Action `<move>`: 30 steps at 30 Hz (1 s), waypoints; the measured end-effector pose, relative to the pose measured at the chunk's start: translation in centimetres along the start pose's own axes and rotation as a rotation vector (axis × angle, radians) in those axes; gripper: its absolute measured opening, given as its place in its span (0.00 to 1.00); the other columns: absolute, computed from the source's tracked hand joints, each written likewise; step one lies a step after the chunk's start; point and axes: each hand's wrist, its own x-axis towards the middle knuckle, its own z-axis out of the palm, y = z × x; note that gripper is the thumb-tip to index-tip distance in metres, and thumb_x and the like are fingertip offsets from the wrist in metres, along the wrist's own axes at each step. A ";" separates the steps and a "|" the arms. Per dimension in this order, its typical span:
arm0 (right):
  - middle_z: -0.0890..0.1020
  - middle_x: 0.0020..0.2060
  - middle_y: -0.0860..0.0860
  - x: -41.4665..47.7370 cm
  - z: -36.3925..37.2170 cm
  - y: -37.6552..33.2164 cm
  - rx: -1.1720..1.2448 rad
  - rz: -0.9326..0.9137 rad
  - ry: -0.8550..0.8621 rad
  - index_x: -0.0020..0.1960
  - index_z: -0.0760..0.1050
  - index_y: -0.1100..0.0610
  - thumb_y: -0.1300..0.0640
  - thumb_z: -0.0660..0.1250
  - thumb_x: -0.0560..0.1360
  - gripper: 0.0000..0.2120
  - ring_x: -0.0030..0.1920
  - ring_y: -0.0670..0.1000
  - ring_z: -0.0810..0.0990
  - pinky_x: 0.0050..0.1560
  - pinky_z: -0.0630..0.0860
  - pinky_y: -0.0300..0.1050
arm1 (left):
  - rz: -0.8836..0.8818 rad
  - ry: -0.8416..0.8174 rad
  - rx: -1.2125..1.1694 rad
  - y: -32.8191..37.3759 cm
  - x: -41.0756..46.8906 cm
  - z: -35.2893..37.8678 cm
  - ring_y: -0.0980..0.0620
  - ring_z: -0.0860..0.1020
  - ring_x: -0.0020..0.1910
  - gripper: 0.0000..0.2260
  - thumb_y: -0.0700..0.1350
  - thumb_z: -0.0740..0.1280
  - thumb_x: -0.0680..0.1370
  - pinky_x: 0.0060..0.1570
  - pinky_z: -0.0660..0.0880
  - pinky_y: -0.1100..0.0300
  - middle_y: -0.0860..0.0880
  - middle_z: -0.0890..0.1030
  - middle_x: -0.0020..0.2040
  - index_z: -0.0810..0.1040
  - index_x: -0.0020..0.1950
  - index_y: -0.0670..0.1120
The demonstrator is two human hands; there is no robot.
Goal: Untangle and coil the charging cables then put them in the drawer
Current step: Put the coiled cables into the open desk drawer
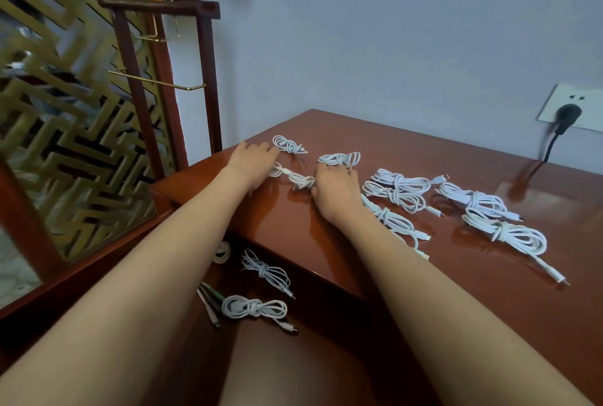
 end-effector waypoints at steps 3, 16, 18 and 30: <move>0.78 0.55 0.58 -0.4 -0.1 -0.1 0.009 -0.086 0.045 0.59 0.68 0.61 0.61 0.53 0.79 0.11 0.59 0.59 0.73 0.65 0.58 0.51 | 0.036 -0.055 -0.100 -0.8 -1.2 -1.0 0.42 0.72 0.61 0.15 0.36 0.59 0.77 0.58 0.64 0.51 0.44 0.74 0.60 0.67 0.63 0.44; 0.74 0.53 0.55 -7.3 -2.6 -5.2 0.358 -0.307 0.084 0.57 0.69 0.58 0.56 0.62 0.75 0.12 0.53 0.58 0.74 0.44 0.66 0.45 | 0.127 -0.290 -0.463 -5.1 -8.7 -3.5 0.51 0.72 0.45 0.14 0.32 0.69 0.71 0.45 0.71 0.59 0.55 0.72 0.39 0.73 0.50 0.47; 0.74 0.52 0.54 -8.8 -2.5 -6.1 0.398 -0.328 0.074 0.57 0.70 0.58 0.57 0.63 0.74 0.12 0.52 0.58 0.74 0.43 0.64 0.44 | 0.143 -0.320 -0.466 -5.4 -10.4 -4.2 0.52 0.72 0.41 0.14 0.32 0.70 0.70 0.39 0.68 0.62 0.54 0.74 0.38 0.74 0.50 0.47; 0.75 0.54 0.56 -13.8 -1.4 -9.2 0.374 -0.320 -0.111 0.60 0.76 0.60 0.55 0.65 0.73 0.17 0.57 0.58 0.74 0.51 0.70 0.45 | 0.085 -0.587 -0.364 -6.1 -18.0 -1.8 0.51 0.77 0.44 0.13 0.33 0.73 0.68 0.48 0.74 0.58 0.54 0.76 0.39 0.77 0.43 0.49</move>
